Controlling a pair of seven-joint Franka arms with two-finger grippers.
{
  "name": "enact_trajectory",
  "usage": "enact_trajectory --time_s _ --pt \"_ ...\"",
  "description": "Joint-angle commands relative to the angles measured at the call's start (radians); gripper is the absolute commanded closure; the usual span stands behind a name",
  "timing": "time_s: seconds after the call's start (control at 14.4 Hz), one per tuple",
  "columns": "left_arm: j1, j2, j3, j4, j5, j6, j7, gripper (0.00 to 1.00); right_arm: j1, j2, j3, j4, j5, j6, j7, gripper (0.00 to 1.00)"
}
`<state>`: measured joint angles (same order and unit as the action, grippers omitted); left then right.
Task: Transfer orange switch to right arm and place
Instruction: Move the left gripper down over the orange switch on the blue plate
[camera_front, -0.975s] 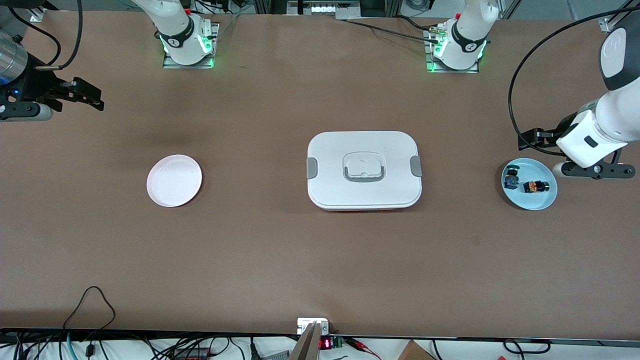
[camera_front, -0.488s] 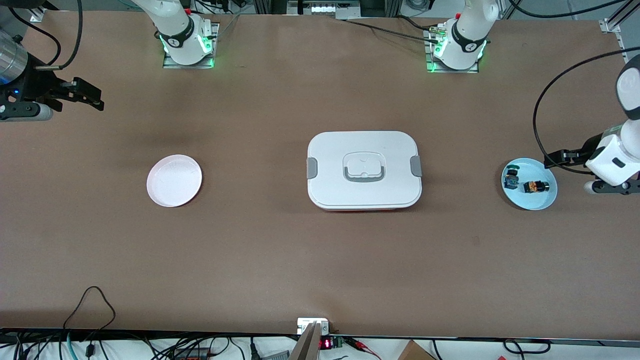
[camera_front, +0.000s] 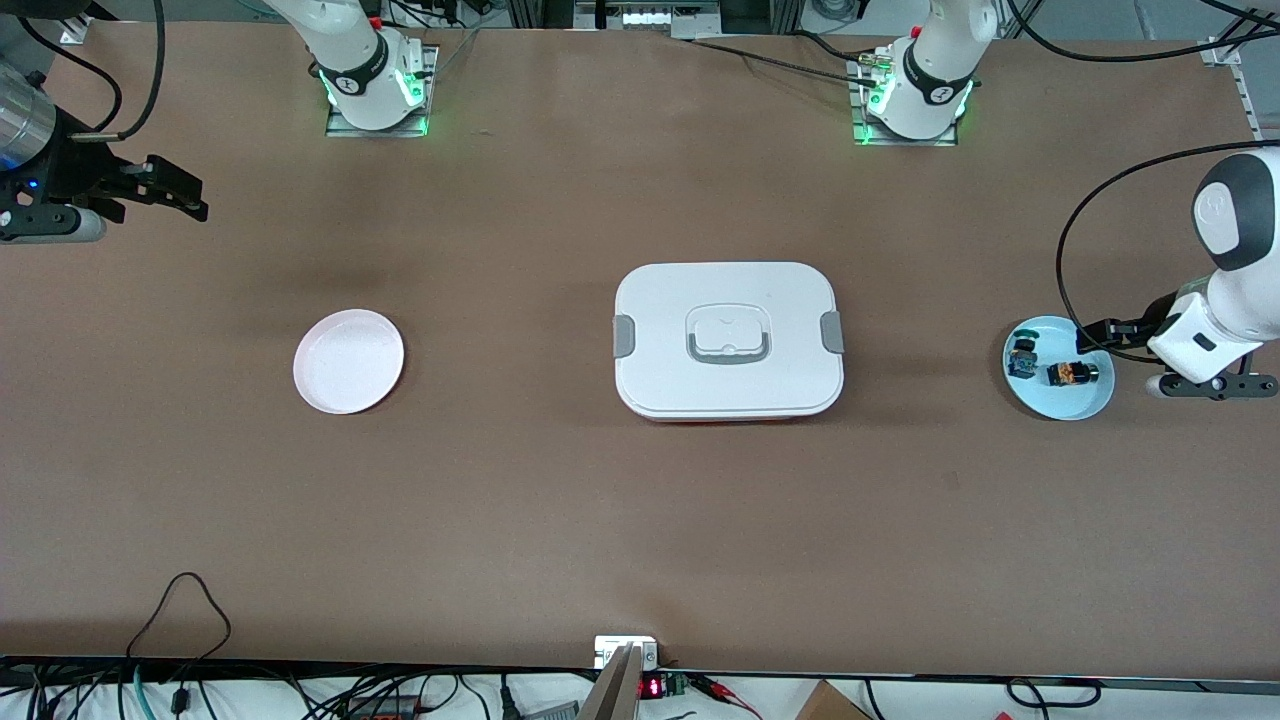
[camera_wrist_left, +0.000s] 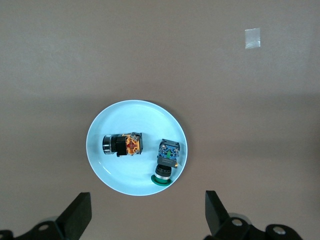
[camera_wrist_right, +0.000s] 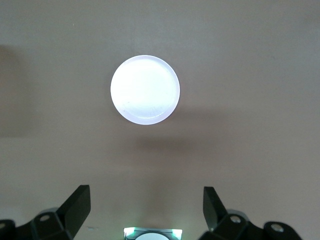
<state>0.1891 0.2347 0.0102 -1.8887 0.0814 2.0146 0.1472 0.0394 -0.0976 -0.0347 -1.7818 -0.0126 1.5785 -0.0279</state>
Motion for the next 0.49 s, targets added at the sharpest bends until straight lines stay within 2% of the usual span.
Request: enact_trajectory --time_s 0.0,0.42 --pt "0.026 0.006 -0.009 -0.016 0.011 0.019 0.022 0.00 -0.004 -0.005 0.006 -0.002 -0.012 -0.005 -0.006 0.00" --pt "0.053 -0.041 -0.009 -0.217 0.011 0.261 0.022 0.00 -0.010 0.001 0.006 -0.004 -0.012 -0.006 -0.006 0.00"
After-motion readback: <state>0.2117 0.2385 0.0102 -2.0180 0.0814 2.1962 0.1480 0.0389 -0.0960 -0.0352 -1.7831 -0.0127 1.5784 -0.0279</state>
